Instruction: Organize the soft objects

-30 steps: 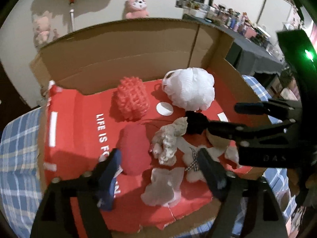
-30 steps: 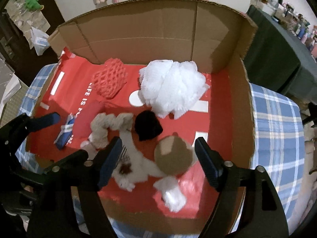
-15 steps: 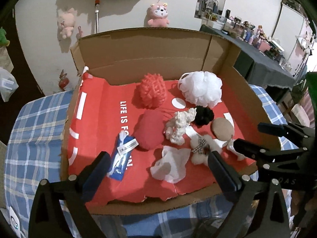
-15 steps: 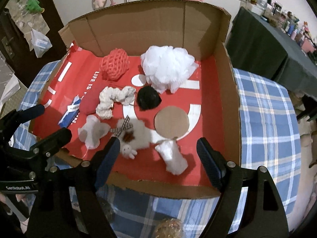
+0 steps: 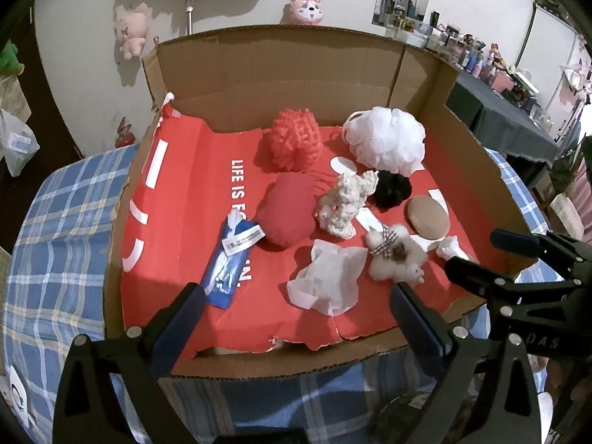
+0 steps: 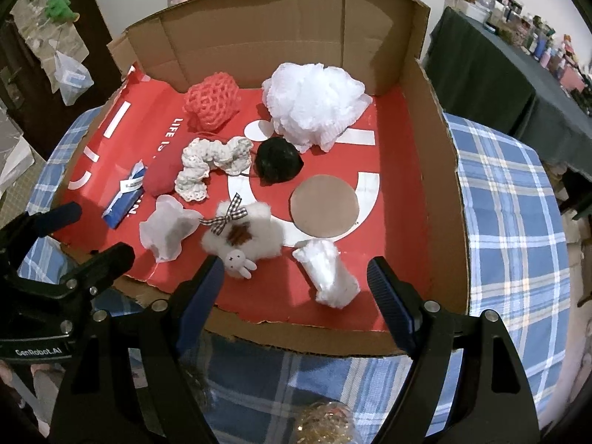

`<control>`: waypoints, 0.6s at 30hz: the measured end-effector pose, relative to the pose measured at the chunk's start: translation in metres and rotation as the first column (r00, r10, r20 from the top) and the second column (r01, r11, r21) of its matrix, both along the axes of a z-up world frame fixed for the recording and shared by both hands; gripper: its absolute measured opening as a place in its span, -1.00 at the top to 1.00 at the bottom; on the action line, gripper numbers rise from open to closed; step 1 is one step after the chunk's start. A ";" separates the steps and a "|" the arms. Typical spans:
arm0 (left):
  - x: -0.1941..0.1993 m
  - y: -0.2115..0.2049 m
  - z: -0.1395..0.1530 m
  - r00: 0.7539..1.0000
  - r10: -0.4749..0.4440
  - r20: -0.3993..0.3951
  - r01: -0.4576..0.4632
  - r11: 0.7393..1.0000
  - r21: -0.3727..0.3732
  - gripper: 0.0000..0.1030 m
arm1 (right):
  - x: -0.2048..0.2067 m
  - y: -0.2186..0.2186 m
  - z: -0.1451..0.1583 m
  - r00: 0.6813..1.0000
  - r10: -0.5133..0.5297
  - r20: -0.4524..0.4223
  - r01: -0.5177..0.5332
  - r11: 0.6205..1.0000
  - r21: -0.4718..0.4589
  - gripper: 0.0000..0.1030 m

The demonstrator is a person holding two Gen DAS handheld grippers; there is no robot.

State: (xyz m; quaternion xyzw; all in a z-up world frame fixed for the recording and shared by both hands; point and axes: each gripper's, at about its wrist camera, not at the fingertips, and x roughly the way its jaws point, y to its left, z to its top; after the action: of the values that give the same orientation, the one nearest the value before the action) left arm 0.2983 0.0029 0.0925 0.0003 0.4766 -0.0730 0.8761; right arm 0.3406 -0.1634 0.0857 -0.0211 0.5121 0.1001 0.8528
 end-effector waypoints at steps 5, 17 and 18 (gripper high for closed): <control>0.000 0.001 -0.006 1.000 0.005 -0.011 -0.005 1.000 0.005 -0.97 | 0.000 0.000 -0.005 1.000 0.000 -0.003 0.000 1.000 -0.014 -0.54; 0.003 0.000 -0.010 1.000 0.015 -0.025 -0.014 1.000 0.021 -0.97 | 0.000 -0.004 -0.008 1.000 -0.005 -0.011 0.005 1.000 0.011 -0.54; 0.003 0.000 -0.010 1.000 0.015 -0.027 -0.014 1.000 0.024 -0.97 | -0.001 -0.004 -0.008 1.000 -0.005 -0.011 0.005 1.000 0.010 -0.54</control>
State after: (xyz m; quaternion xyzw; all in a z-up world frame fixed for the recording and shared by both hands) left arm 0.3017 0.0027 0.0823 0.0062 0.4894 -0.0609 0.8699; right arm 0.3398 -0.1673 0.0778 -0.0149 0.5162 0.1007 0.8504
